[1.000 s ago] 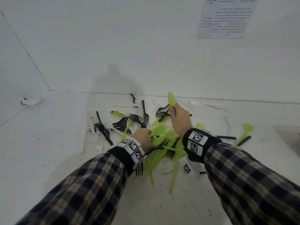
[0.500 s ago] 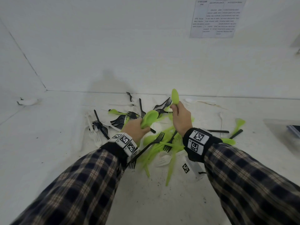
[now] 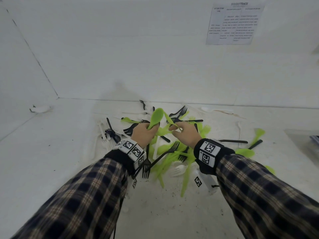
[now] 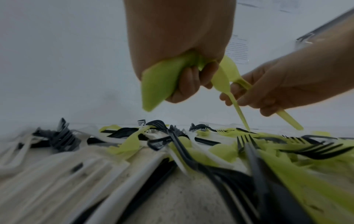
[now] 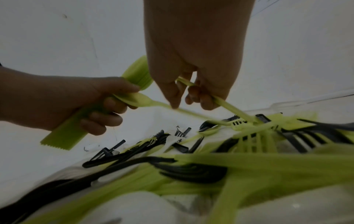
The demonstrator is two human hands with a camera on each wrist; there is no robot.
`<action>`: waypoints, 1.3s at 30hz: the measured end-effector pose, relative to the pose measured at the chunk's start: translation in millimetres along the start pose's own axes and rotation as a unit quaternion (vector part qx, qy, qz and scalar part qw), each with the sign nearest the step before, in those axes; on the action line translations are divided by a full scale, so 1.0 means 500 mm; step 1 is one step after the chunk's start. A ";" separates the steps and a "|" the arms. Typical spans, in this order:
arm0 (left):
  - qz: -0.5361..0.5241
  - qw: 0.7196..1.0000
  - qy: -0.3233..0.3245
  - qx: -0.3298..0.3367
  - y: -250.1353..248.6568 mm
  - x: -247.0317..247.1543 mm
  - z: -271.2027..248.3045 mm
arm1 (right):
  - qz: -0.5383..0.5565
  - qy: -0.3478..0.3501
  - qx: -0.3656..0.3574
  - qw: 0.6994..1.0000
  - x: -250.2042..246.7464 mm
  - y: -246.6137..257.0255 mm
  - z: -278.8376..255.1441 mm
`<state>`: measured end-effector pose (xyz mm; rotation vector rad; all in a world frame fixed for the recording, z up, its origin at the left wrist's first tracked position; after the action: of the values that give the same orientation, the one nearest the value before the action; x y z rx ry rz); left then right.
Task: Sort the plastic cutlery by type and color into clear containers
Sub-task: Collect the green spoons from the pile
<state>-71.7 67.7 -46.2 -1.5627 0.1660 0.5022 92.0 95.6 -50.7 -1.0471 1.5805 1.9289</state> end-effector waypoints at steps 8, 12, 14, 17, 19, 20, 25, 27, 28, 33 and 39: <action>-0.031 0.997 -0.056 -0.038 0.006 -0.004 -0.007 | -0.017 0.014 0.017 1.000 -0.009 0.001 -0.007; 0.188 0.981 0.037 0.004 0.011 0.021 0.000 | 0.031 -0.027 0.090 0.995 -0.027 -0.019 -0.010; 0.284 0.950 0.125 0.021 0.019 0.057 -0.011 | 0.054 -0.045 0.111 0.991 -0.033 -0.028 -0.012; 0.352 0.919 0.175 0.026 0.023 0.093 -0.023 | 0.077 -0.046 0.121 0.989 -0.036 -0.030 -0.019; 0.376 0.909 0.179 0.011 0.031 0.097 -0.016 | 0.097 -0.051 0.127 0.986 -0.039 -0.032 -0.023; 0.384 0.905 0.181 0.005 0.037 0.096 -0.010 | 0.104 -0.055 0.130 0.984 -0.041 -0.034 -0.023; 0.368 0.916 0.158 0.005 0.047 0.084 0.006 | 0.111 -0.060 0.149 0.981 -0.038 -0.049 -0.020; 0.318 0.939 0.129 0.000 0.044 0.075 0.014 | 0.106 -0.055 0.152 0.981 -0.035 -0.054 -0.016; 0.293 0.949 0.115 -0.002 0.041 0.071 0.018 | 0.104 -0.056 0.155 0.981 -0.034 -0.056 -0.014; 0.153 0.986 0.052 -0.029 0.022 0.054 0.026 | 0.126 -0.076 0.146 0.978 -0.040 -0.049 -0.005; -0.057 0.995 0.012 -0.082 0.022 0.048 0.023 | 0.004 -0.056 0.020 0.998 -0.033 -0.016 0.002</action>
<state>-57.3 82.9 -65.6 -1.7284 0.0549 0.4162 107.6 100.8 -42.8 -0.9022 1.5575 1.9187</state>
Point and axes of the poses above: each hand's wrist, its own z-axis towards the middle knuckle, its own x-axis out of the palm, y = z × x, the point moved 5 cm from there along z, towards the middle knuckle, and after that the axes turned 10 degrees about -z, right-handed, at the moved point
